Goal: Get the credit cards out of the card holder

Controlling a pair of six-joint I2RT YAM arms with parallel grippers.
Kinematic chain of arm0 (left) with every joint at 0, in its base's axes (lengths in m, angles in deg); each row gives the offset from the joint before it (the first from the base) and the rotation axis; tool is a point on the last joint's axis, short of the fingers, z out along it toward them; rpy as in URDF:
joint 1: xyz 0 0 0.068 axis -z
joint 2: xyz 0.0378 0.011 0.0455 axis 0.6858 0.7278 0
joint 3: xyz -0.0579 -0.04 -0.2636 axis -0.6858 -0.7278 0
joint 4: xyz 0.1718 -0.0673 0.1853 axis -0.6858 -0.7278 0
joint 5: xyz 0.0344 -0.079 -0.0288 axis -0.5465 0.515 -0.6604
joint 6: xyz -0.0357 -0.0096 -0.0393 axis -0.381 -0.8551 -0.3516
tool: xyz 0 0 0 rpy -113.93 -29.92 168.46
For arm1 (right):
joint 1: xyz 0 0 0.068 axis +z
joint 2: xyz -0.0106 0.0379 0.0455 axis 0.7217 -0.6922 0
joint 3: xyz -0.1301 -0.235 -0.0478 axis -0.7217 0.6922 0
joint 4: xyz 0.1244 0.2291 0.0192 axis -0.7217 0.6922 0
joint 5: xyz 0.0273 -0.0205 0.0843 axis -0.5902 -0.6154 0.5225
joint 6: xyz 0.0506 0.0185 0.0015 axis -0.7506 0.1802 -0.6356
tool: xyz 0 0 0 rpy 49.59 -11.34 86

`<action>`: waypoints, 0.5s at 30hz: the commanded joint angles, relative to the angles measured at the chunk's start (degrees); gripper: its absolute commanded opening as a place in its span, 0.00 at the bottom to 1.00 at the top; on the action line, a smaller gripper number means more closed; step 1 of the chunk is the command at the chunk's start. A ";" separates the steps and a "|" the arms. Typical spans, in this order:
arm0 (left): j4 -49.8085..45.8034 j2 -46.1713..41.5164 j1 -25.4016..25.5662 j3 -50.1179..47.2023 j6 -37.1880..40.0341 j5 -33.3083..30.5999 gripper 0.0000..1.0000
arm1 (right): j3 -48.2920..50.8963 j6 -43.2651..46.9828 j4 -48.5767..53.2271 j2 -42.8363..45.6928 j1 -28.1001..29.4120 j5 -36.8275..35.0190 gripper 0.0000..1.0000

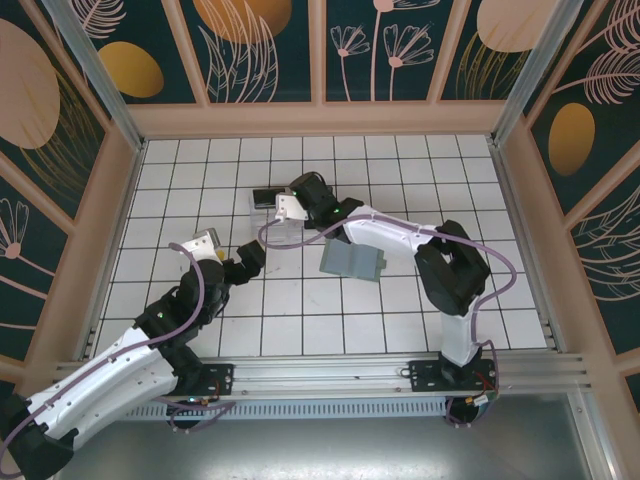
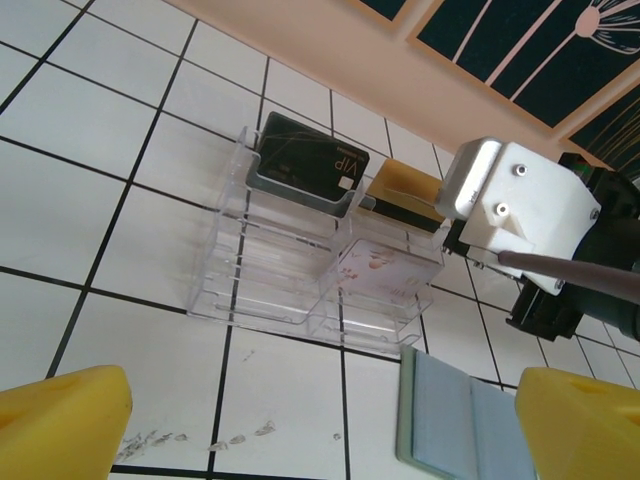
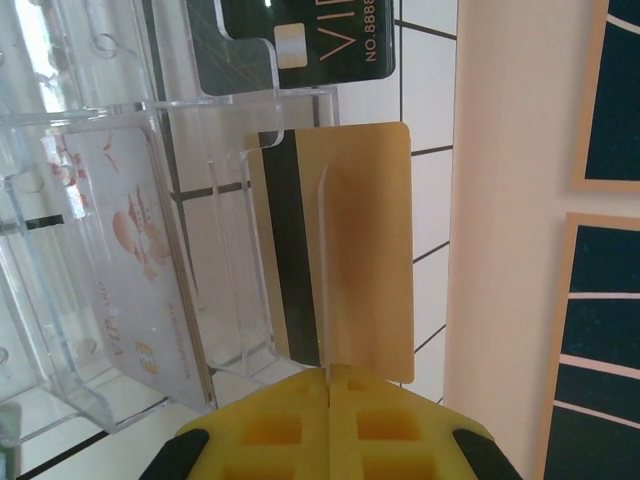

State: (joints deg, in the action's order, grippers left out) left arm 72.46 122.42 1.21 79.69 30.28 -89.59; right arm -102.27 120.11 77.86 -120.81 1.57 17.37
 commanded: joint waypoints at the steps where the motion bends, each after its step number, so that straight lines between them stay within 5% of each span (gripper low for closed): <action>1: -1.45 -0.48 -0.13 -0.15 -0.41 -0.98 0.99 | -2.84 0.70 -0.99 -1.22 -0.22 0.52 0.01; 15: -0.92 0.33 -0.13 -0.46 -0.24 -0.70 0.99 | -3.22 0.42 -0.11 -2.20 0.21 1.21 0.01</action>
State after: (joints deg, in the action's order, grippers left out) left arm 71.85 122.62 1.21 79.69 30.28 -89.59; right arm -104.11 120.09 77.27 -121.53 1.59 17.68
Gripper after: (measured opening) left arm 0.987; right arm 0.069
